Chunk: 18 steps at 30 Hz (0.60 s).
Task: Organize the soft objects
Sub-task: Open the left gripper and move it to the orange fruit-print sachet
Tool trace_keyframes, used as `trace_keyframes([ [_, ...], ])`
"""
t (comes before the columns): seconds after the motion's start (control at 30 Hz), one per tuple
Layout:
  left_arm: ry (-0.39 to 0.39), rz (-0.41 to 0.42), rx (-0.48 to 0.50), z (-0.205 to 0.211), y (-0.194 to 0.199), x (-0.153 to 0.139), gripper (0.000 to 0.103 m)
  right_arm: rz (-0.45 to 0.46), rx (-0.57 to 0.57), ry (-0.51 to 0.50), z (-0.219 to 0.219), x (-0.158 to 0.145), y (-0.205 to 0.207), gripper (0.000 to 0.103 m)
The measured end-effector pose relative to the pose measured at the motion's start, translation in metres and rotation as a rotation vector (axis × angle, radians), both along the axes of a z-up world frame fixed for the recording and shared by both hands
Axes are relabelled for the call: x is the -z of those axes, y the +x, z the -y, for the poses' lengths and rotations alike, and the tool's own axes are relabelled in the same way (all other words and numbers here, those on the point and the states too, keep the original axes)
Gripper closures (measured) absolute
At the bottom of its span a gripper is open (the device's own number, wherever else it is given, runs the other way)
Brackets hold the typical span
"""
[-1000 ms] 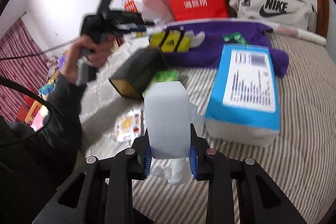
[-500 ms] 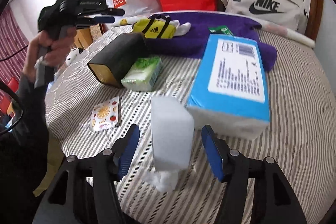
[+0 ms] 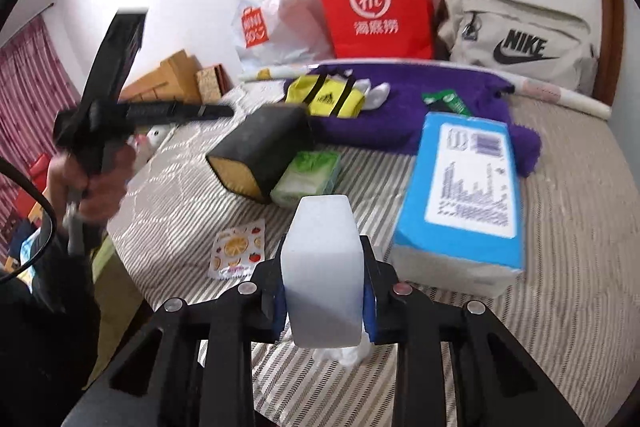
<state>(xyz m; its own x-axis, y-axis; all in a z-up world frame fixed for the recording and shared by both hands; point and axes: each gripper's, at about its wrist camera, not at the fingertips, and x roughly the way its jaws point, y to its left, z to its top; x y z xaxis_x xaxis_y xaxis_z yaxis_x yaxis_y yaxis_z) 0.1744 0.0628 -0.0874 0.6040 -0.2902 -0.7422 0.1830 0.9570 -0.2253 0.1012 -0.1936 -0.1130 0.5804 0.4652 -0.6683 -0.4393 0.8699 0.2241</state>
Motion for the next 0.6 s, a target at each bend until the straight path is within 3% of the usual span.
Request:
trace_keyframes([
  [0.03, 0.006, -0.004, 0.003, 0.001, -0.003, 0.002, 0.054, 0.008, 0.007, -0.001, 0.003, -0.002, 0.001, 0.074],
  [0.23, 0.020, -0.045, 0.004, 0.000, -0.026, 0.016, 0.053, 0.023, 0.042, 0.026, 0.020, -0.010, 0.010, 0.074],
  [0.33, 0.028, -0.057, 0.008, 0.003, -0.037, 0.023, 0.048, 0.018, 0.032, 0.040, 0.023, -0.010, 0.012, 0.074],
  [0.6, 0.018, -0.125, 0.058, 0.022, -0.048, 0.052, 0.046, -0.114, -0.021, -0.006, 0.027, 0.025, -0.011, 0.073],
])
